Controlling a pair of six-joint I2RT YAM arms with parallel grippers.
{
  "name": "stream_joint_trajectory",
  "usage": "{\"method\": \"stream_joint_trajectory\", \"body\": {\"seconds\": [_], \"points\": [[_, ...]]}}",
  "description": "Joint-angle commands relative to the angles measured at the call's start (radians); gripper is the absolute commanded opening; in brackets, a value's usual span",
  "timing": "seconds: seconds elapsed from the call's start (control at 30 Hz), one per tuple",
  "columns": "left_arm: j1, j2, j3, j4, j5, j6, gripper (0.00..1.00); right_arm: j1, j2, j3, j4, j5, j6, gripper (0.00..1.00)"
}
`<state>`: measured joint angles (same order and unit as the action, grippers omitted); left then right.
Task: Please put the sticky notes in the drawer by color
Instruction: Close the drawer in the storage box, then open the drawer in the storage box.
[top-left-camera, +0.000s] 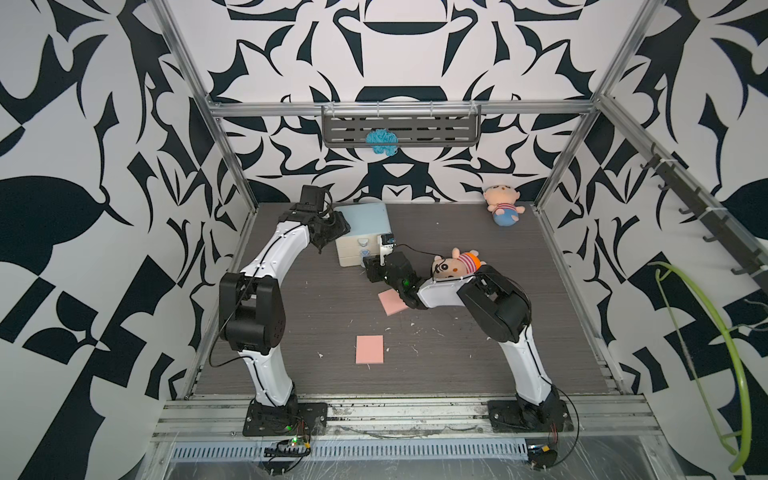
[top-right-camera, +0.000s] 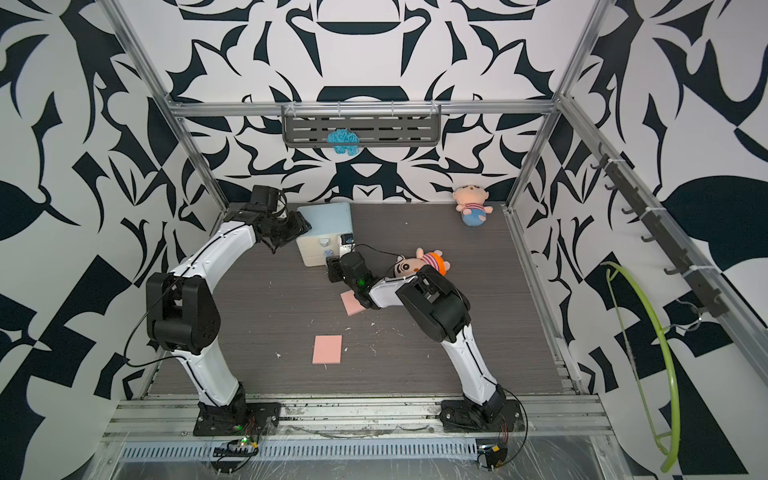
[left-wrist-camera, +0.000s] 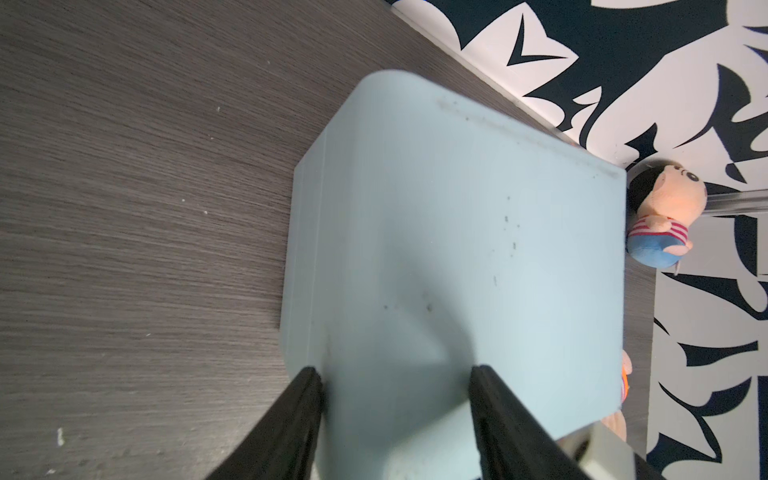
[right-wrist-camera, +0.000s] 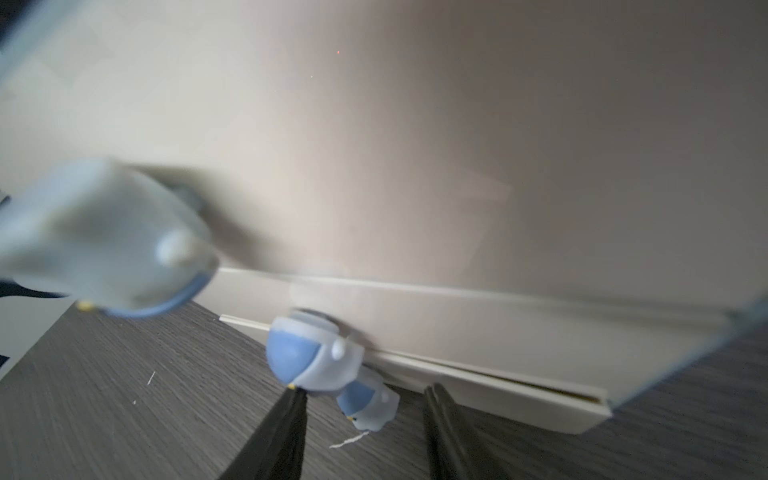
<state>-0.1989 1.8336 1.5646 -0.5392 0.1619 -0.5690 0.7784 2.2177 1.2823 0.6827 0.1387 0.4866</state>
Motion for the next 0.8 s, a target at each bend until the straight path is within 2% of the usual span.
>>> {"method": "stream_joint_trajectory", "body": {"seconds": [0.0, 0.27, 0.77], "points": [[-0.01, 0.03, -0.053, -0.13, 0.022, 0.008, 0.62, -0.003, 0.006, 0.025, 0.055, 0.027, 0.069, 0.5], [-0.012, 0.029, -0.054, -0.127, 0.031, 0.004, 0.62, 0.01, 0.014, -0.004, 0.078, 0.028, 0.087, 0.52], [-0.013, 0.038, -0.048, -0.129, 0.037, 0.006, 0.61, 0.01, 0.127, 0.135, 0.04, 0.027, 0.125, 0.49]]}}
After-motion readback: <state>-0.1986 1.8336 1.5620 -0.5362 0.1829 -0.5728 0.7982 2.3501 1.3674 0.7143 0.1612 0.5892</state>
